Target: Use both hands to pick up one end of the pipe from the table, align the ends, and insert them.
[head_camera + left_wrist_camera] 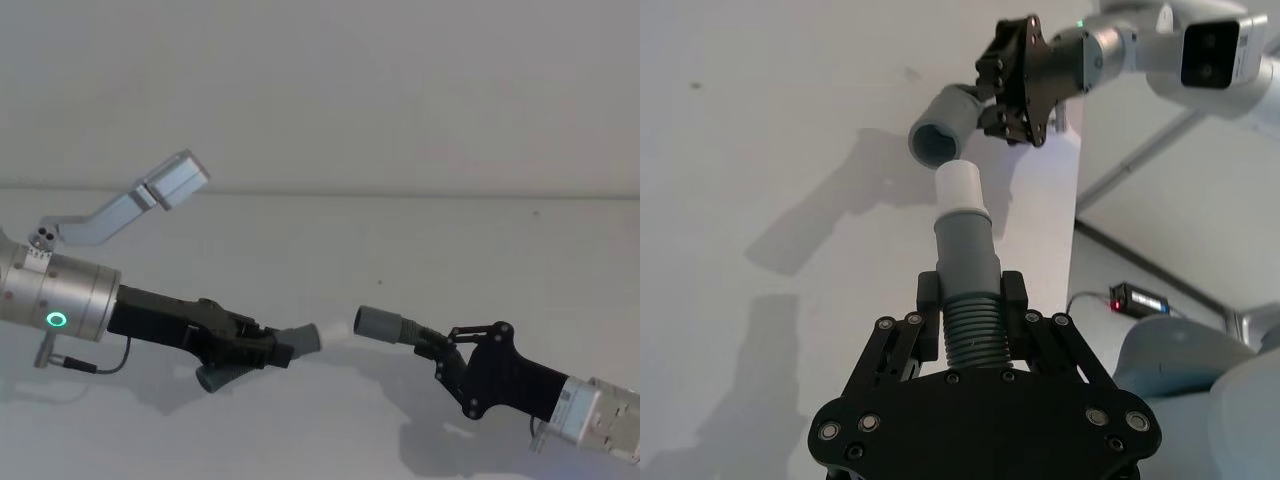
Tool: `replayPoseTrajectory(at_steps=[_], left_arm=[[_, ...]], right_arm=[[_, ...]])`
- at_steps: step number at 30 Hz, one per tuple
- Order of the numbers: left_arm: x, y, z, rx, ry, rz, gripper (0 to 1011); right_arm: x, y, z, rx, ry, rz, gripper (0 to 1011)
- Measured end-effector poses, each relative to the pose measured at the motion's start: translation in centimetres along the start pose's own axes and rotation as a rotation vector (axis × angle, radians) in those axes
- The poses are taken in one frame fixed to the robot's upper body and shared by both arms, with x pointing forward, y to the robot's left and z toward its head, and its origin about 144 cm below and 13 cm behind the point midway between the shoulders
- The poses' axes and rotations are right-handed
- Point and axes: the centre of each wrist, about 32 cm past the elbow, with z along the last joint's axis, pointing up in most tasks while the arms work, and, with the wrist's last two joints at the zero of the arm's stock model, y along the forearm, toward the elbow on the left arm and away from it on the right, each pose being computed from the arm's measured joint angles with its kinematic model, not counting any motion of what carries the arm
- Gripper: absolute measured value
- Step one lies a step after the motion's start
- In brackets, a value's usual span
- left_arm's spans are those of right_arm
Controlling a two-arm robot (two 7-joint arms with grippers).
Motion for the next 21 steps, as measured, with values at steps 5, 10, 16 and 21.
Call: replayPoseTrajectory(at_steps=[5,10,16,21], left_arm=[[-0.1,-0.1,0.8,0.058,-0.025,-0.015,348],[-0.2,-0.2,1.9,0.125,-0.060,-0.037,348],[-0.4,0.0,2.6,0.164,-0.083,-0.050,348],[-0.5,0.2,2.9,0.178,-0.096,-0.054,348]], right_arm=[[0.6,0.0,-0.3,0.021,-0.029,0.033,85],[1.5,-0.2,-0.6,0.050,-0.073,0.076,86],[2.2,-0.6,-0.9,0.069,-0.108,0.104,85],[2.6,-1.0,-1.1,0.081,-0.134,0.123,85]])
